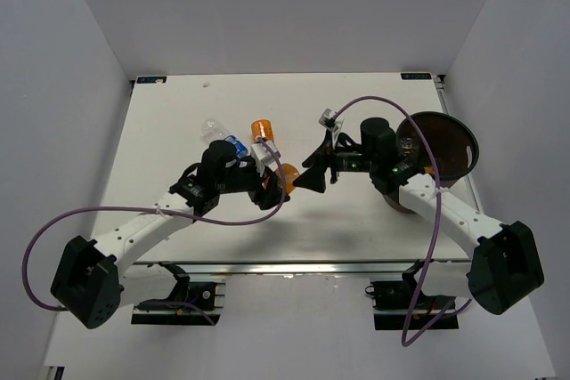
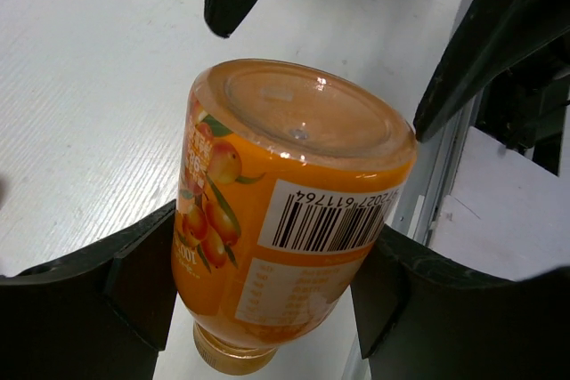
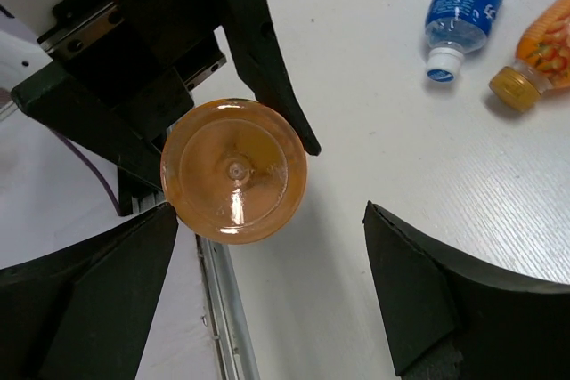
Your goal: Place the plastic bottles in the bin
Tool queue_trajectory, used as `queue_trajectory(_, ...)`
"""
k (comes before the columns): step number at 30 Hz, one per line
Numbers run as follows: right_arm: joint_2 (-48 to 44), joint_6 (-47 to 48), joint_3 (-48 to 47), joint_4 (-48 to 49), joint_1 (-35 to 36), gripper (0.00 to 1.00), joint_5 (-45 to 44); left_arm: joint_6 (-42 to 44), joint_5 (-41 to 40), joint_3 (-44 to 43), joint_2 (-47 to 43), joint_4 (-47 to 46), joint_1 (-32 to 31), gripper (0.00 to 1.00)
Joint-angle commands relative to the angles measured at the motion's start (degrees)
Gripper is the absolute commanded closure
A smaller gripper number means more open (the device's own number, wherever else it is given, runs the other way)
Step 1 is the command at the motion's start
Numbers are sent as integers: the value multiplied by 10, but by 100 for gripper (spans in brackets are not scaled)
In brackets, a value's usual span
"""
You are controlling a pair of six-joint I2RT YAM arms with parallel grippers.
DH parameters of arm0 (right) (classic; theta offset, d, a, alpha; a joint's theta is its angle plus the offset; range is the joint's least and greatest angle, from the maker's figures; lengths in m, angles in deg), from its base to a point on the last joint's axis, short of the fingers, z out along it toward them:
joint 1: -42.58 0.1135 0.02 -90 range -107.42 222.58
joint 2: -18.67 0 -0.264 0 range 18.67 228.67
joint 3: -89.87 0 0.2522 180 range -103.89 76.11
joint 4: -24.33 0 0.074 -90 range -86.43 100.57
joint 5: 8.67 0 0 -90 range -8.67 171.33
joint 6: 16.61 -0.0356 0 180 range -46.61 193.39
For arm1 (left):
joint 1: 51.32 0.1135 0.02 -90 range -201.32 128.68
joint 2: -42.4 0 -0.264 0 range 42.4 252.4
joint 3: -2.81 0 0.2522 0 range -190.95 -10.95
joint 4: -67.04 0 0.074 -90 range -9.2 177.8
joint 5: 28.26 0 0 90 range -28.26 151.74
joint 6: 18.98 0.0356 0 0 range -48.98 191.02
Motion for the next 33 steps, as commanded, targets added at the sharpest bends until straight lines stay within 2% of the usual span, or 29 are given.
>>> queue_trajectory(1,-9,43,-2,11,9,11,42,15,47,7,-26,-28,-4,54)
queue_trajectory(13,12,74,-29,-6,50,11,21,13,38,-5,-14,-21,-11,54)
queue_trajectory(20,9,60,-27,23,60,11,-3,14,30,-6,-15,-18,-17,53)
queue_trajectory(29,10,57,-29,34,59,29,15,15,29,-7,-12,-16,-19,53)
queue_trajectory(32,14,58,-30,39,60,50,23,16,30,-7,-15,-16,-21,52)
queue_trajectory(33,14,56,-29,40,60,60,25,17,30,-6,-16,-16,-22,49)
